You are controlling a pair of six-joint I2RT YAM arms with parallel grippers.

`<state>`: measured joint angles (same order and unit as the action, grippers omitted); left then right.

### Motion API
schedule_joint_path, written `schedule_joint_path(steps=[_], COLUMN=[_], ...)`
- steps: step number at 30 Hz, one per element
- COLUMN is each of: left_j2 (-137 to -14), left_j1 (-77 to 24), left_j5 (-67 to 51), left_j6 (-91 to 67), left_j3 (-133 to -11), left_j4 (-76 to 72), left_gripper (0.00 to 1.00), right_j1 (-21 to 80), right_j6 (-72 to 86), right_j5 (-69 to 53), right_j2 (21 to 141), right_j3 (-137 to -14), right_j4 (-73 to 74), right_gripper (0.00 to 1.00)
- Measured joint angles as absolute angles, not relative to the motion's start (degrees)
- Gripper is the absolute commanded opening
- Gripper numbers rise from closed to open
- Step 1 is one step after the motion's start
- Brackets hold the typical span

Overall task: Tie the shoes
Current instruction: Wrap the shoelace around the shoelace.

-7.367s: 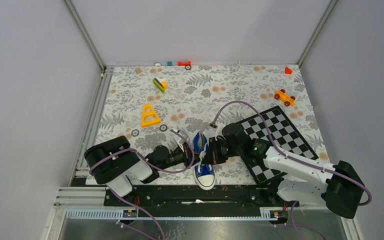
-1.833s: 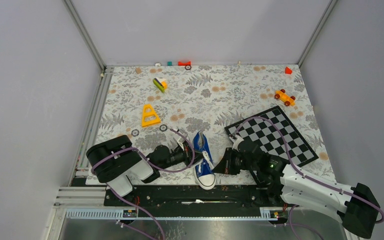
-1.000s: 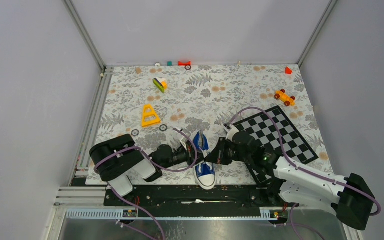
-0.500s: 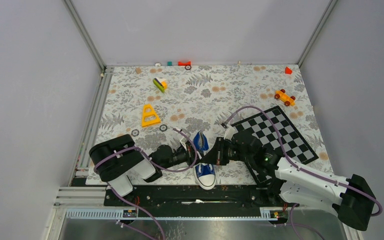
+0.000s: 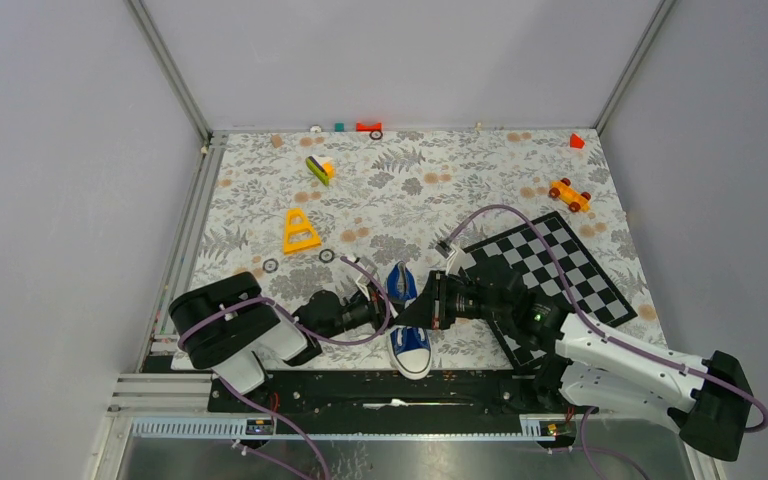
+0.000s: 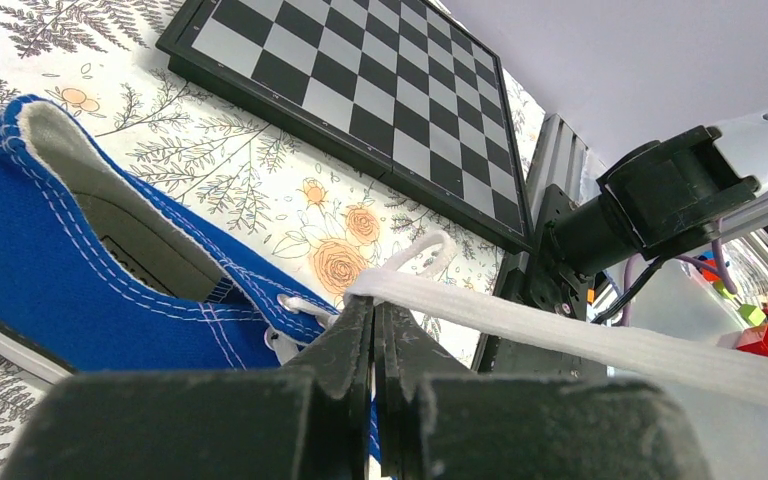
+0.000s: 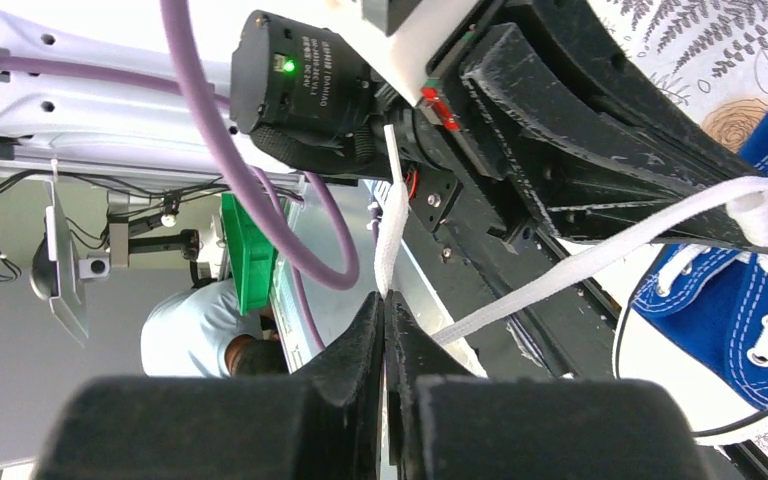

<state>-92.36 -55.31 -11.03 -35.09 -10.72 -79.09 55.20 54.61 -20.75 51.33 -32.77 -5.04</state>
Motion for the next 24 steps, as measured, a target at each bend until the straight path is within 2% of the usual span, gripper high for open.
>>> schedule_joint_path(steps=[11, 24], left_j2=[-92.36, -92.36], left_j1=[-55.31, -55.42], left_j5=[-10.48, -9.96], left_j6=[-34.92, -34.96], left_j3=[-10.70, -10.41], left_j4=[-79.11, -79.11], left_gripper=[0.00, 0.00], right_j1=[56.27, 56.49], right_j6=[52.90, 49.82], right_j5=[-22.26, -21.91], right_j2=[50.94, 50.94], right_j3=[-35.27, -31.42], right_j4=[-2.48, 3.75], right_gripper=[0.00, 0.00])
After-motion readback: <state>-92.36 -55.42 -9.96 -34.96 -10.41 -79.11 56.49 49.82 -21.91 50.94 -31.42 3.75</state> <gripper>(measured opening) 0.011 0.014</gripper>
